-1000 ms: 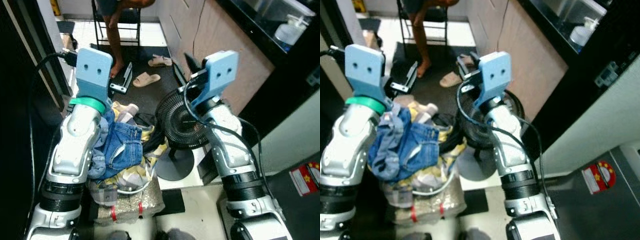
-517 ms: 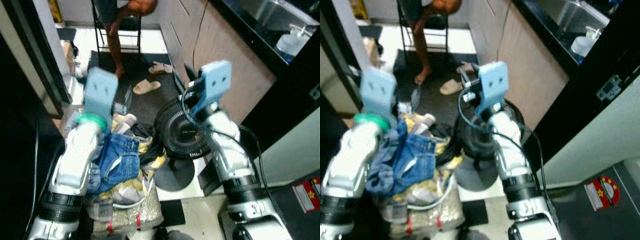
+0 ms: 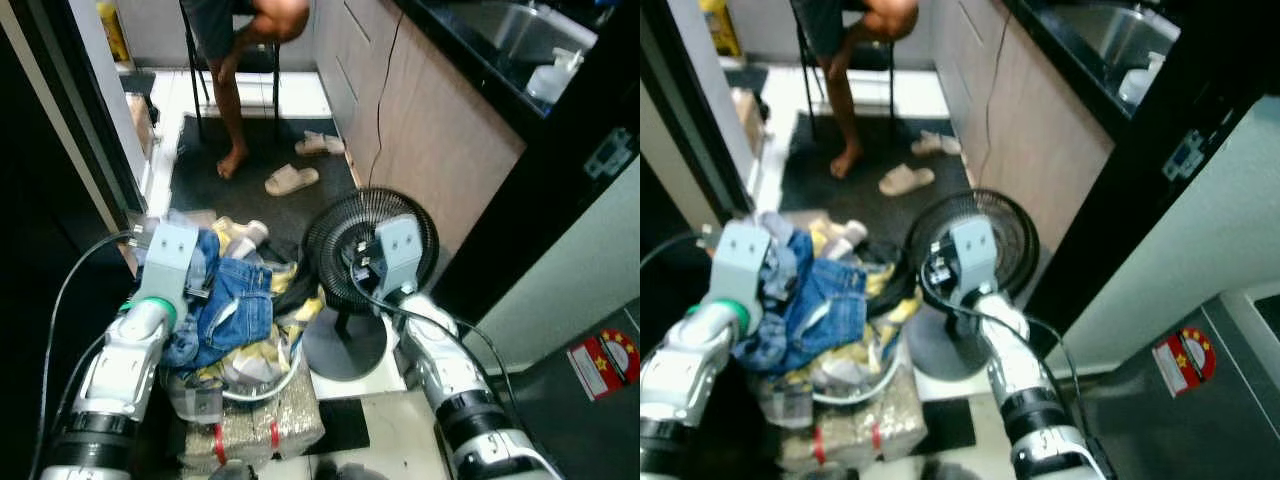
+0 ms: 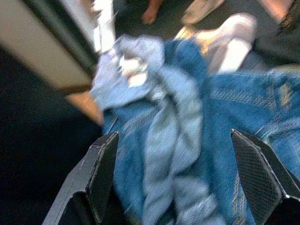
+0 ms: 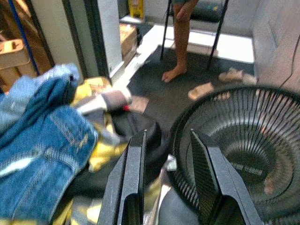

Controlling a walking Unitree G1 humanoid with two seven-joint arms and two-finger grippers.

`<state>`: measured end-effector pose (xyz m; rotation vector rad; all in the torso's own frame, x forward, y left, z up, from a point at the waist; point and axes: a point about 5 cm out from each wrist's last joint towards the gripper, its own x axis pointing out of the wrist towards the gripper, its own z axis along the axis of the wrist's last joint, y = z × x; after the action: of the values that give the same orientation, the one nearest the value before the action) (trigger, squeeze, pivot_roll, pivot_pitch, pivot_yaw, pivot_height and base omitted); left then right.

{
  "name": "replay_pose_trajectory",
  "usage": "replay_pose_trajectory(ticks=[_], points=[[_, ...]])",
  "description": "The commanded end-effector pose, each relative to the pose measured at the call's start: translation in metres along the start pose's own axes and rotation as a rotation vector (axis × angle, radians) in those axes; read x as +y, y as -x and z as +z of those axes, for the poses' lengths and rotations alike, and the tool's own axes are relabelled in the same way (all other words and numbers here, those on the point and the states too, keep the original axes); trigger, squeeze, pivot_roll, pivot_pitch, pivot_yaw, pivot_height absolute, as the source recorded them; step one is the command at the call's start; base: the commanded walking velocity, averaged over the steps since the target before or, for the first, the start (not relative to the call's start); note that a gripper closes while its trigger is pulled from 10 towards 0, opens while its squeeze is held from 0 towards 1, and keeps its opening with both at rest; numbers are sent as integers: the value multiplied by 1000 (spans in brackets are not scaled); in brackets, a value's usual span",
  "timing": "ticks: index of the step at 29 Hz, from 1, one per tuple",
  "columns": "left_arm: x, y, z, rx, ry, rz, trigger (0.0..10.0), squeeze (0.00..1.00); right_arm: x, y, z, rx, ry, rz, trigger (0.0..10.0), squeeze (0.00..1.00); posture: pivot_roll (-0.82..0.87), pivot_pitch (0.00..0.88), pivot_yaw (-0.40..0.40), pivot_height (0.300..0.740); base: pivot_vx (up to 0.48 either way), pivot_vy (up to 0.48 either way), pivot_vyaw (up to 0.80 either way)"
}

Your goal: Clothes washing

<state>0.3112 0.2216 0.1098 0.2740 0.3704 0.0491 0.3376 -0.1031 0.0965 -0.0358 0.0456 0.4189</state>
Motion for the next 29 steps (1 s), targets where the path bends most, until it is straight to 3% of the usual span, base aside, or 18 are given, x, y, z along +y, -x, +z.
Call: replay_pose_trajectory(ticks=[1, 3, 5, 6, 7, 8, 10, 11, 17, 21, 25, 26, 27, 28, 29], points=[[-1, -1, -3, 18, -3, 0, 10000, 0, -3, -1, 1, -4, 9, -5, 10000, 0, 91, 58, -30, 740, 0, 0, 0], [1, -4, -1, 14, -36, 4, 10000, 0, -7, -6, 5, -5, 17, -24, 10000, 0, 104, 78, -33, 740, 0, 0, 0], [-1, -10, 10, -43, -136, -16, 10000, 0, -12, -15, 17, -36, 45, -51, 10000, 0, 104, 102, -30, 740, 0, 0, 0], [-1, -10, 10, -43, -136, -16, 10000, 0, -12, -15, 17, -36, 45, -51, 10000, 0, 104, 102, -30, 740, 0, 0, 0], [-8, -11, 14, -70, -200, -53, 10000, 0, -13, -19, 23, -55, 59, -56, 10000, 0, 101, 112, -26, 740, 0, 0, 0], [-8, -11, 14, -70, -200, -53, 10000, 0, -13, -19, 23, -55, 59, -56, 10000, 0, 101, 112, -26, 740, 0, 0, 0], [-23, -14, 16, -92, -299, -119, 10000, 0, -14, -20, 28, -74, 70, -59, 10000, 0, 97, 125, -17, 740, 0, 0, 0], [-30, -16, 15, -86, -308, -137, 10000, 0, -16, -20, 27, -73, 74, -64, 10000, 0, 95, 134, -13, 740, 0, 0, 0], [-45, -23, 13, -68, -311, -144, 10000, 0, -19, -16, 22, -70, 75, -77, 10000, 0, 87, 155, -3, 740, 0, 0, 0], [-48, -31, 16, -36, -308, -126, 10000, 0, -10, -15, 19, -88, 59, -41, 10000, 0, 88, 170, 4, 740, 0, 0, 0], [-42, -35, 15, -10, -307, -107, 10000, 0, -2, -17, 18, -95, 49, -21, 10000, 0, 86, 176, 6, 740, 0, 0, 0], [-30, -36, 14, 14, -274, -80, 10000, 0, 2, -18, 18, -100, 46, -12, 10000, 0, 89, 184, 10, 740, 0, 0, 0], [-30, -36, 14, 14, -274, -80, 10000, 0, 2, -18, 18, -100, 46, -12, 10000, 0, 89, 184, 10, 740, 0, 0, 0], [-14, -37, 12, 36, -238, -45, 10000, 0, 6, -20, 19, -107, 46, -1, 10000, 0, 97, 185, 9, 740, 0, 0, 0], [-14, -37, 12, 36, -238, -45, 10000, 0, 6, -20, 19, -107, 46, -1, 10000, 0, 97, 185, 9, 740, 0, 0, 0]])
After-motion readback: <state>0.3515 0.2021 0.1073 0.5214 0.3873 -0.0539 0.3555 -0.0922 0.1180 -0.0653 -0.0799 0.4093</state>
